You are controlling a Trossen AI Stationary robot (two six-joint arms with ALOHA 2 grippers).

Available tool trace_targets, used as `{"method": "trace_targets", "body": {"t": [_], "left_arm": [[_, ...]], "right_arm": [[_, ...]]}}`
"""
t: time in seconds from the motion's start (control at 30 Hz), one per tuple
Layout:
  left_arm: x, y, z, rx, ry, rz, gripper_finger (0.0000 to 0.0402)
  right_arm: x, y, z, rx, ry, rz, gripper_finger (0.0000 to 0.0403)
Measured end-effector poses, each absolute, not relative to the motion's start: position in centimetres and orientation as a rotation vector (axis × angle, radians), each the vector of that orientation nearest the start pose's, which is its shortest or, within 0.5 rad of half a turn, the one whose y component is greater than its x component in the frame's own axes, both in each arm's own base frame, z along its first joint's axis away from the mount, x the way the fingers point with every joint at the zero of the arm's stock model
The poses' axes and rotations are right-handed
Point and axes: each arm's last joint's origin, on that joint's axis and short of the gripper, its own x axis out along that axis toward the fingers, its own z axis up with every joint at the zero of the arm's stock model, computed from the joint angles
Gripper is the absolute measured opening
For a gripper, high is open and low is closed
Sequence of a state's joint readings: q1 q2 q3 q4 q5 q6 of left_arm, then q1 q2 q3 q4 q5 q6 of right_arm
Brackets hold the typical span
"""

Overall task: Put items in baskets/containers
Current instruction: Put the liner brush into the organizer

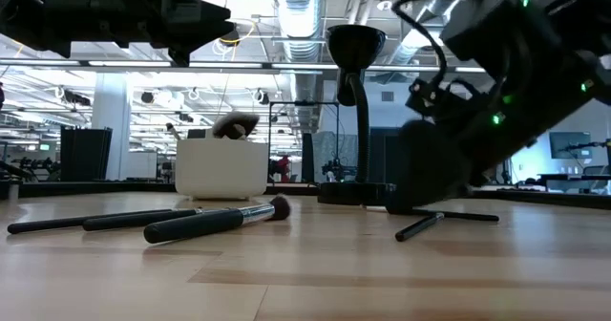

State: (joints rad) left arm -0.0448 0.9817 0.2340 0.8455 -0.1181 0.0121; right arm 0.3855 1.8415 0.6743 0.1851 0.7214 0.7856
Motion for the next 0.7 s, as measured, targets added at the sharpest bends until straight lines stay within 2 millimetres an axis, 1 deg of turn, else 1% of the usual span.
{"method": "trace_targets", "body": {"t": [0.2,0.27,0.37,0.57,0.63,0.7], "left_arm": [[19.0,-0.5,21.0,0.001,-0.097,0.074,0.0136],[19.0,-0.5,21.0,0.001,-0.097,0.074,0.0136],[19.0,-0.5,21.0,0.001,-0.097,0.074,0.0136],[19.0,-0.5,21.0,0.001,-0.097,0.074,0.0136],[19.0,-0.5,21.0,-0.03,-0.098,0.071,0.0136],[19.0,-0.6,20.9,-0.083,-0.094,0.04,0.0136]], "right_arm": [[27.8,9.2,6.4,0.176,0.649,-0.653,0.0151],[27.7,9.2,5.9,0.167,0.647,-0.67,0.0143],[27.7,9.3,5.6,0.161,0.646,-0.672,0.0113],[27.9,9.3,5.6,0.177,0.643,-0.66,0.0019],[27.9,9.3,5.7,0.182,0.633,-0.661,0.0011],[27.9,9.3,5.7,0.193,0.611,-0.66,0.0016]]}}
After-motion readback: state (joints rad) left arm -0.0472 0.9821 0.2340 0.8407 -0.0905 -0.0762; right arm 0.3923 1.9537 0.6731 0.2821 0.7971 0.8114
